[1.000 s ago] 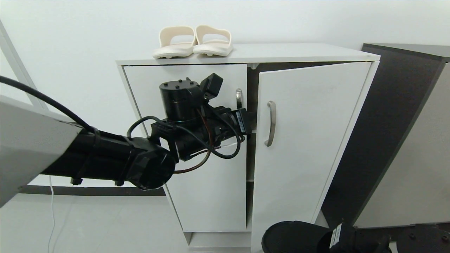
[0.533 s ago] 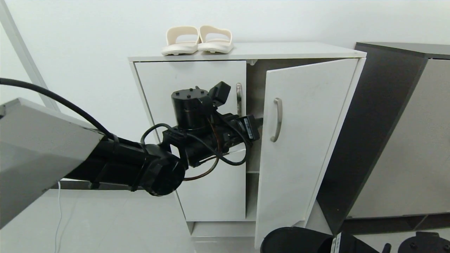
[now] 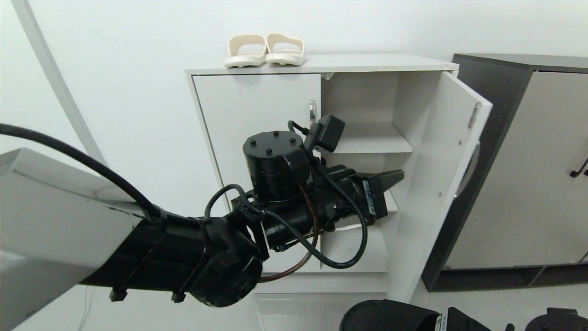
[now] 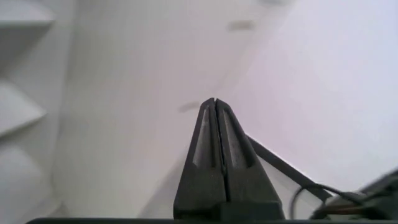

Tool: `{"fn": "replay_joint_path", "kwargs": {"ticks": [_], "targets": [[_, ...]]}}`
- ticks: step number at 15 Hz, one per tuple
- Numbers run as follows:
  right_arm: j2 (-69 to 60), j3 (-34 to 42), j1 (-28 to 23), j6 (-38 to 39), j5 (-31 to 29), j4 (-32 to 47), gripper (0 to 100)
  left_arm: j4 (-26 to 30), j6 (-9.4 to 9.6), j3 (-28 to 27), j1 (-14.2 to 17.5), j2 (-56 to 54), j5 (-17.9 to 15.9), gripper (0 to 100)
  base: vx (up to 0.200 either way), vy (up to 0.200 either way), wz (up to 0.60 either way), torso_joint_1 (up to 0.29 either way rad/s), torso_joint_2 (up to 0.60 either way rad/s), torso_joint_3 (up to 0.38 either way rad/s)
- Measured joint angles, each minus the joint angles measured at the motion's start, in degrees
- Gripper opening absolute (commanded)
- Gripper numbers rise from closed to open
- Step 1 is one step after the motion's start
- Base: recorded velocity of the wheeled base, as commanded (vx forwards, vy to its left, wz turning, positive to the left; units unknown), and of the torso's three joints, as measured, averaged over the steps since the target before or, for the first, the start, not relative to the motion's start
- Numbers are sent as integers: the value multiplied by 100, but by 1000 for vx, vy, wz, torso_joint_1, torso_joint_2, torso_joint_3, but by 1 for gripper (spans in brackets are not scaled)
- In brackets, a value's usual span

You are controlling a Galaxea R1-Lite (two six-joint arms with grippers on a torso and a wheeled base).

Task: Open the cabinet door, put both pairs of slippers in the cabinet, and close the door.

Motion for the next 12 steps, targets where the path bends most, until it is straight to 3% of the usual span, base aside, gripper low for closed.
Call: {"fn": "replay_joint_path", "kwargs": {"ticks": [5, 8, 10, 12], "targets": [[168, -166, -251, 61, -119, -379, 0, 79, 2, 422, 372, -497, 22, 0, 0, 0, 0, 0, 0, 0], [605, -595, -690, 173, -922, -478, 0, 719, 112, 881, 722, -1254, 140, 0, 0, 0, 0, 0, 0, 0], [1029, -1080, -806, 411, -2021, -535, 0, 1431, 430, 1257, 866, -1949, 742, 0, 0, 0, 0, 0, 0, 0], [1506, -1698, -863, 745, -2816, -607, 0, 1888, 892, 1836, 940, -2734, 1743, 0, 0, 0, 0, 0, 0, 0]]}}
